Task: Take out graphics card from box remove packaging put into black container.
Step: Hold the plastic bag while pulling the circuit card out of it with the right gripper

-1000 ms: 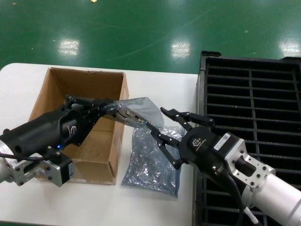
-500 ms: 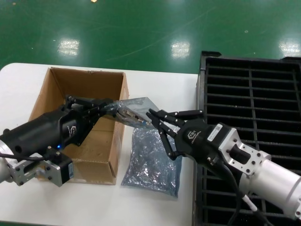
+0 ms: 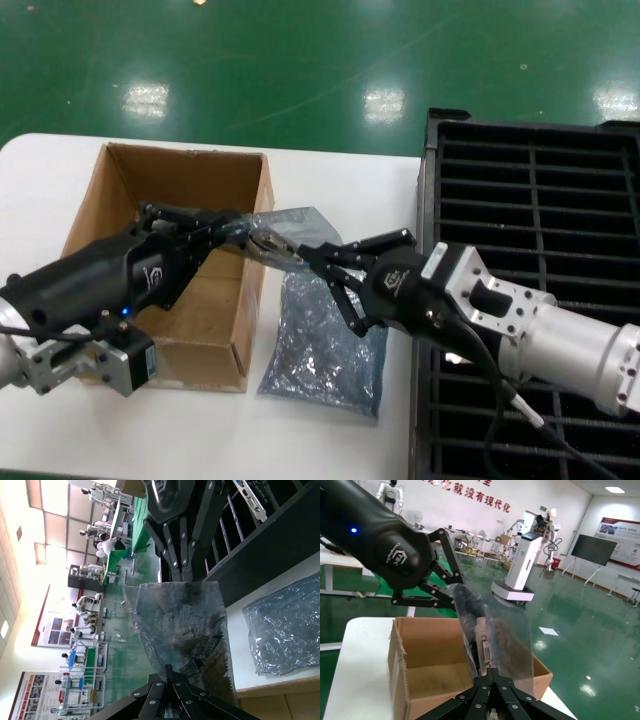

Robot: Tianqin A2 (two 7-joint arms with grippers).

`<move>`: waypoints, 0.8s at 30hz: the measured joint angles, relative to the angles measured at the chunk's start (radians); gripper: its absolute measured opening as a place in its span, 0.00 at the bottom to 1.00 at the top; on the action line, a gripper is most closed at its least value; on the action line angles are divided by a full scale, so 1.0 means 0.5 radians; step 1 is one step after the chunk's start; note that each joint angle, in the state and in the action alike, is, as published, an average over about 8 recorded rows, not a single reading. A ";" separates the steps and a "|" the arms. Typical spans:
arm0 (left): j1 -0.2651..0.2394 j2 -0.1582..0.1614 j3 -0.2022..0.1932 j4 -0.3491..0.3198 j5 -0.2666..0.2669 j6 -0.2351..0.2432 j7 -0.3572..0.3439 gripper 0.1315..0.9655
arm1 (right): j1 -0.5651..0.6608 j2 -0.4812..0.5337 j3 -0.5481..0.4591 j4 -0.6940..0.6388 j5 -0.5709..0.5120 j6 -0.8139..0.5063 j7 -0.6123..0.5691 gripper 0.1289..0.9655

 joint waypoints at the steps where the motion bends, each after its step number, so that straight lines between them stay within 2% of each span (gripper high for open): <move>1: 0.000 0.000 0.000 0.000 0.000 0.000 0.000 0.01 | 0.024 -0.005 -0.007 -0.020 0.004 -0.010 -0.006 0.01; 10: 0.000 0.000 0.000 0.000 0.000 0.000 0.000 0.01 | 0.200 -0.040 -0.079 -0.164 0.031 -0.109 -0.060 0.01; 20: 0.000 0.000 0.000 0.000 0.000 0.000 0.000 0.01 | 0.253 -0.041 -0.122 -0.185 0.081 -0.182 -0.062 0.03; 24: 0.000 0.000 0.000 0.000 0.000 0.000 0.000 0.01 | 0.251 -0.039 -0.129 -0.184 0.089 -0.182 -0.070 0.08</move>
